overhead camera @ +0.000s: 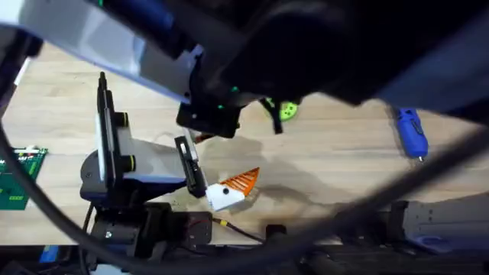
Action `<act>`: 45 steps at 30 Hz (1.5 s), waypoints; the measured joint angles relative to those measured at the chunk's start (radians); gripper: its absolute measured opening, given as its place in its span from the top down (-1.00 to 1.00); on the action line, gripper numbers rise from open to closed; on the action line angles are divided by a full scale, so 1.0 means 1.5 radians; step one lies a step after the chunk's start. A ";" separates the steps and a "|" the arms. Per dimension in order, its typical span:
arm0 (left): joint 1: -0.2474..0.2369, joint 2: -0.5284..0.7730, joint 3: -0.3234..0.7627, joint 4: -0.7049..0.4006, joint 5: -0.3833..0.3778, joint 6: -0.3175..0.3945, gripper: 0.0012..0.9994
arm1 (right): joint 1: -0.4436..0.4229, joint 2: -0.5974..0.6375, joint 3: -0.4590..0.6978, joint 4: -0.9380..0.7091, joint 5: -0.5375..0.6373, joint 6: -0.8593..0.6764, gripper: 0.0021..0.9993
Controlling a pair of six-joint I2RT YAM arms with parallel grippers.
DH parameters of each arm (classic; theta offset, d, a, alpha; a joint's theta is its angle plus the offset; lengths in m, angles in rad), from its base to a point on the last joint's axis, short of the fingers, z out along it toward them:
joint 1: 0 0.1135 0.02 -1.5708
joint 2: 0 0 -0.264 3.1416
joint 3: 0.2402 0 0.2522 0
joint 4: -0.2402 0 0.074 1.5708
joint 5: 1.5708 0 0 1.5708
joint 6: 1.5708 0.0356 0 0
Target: Pick up the gripper from the table and insert it into the empty holder that is missing its gripper. Then pick up a screw, insert it into the mounting hole, and use the screwdriver to tighten it. Finally, clean up the table by picking up the vegetable and placing it into the bucket.
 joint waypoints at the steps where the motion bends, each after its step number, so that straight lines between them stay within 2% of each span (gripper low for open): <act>1: 0.000 0.000 0.000 0.000 0.000 0.000 -0.99 | 0.002 0.008 0.000 0.000 0.000 0.000 0.99; 7: 0.000 0.000 0.000 0.000 0.000 0.000 -0.99 | 0.008 0.039 0.000 0.000 0.000 0.000 0.99; 27: 0.000 0.000 0.000 0.000 0.000 0.000 -0.99 | 0.033 0.039 0.001 -0.019 0.006 0.000 0.99; 45: 0.000 0.000 0.000 0.000 0.000 0.000 -0.99 | 0.033 0.039 0.001 -0.019 0.012 0.003 0.99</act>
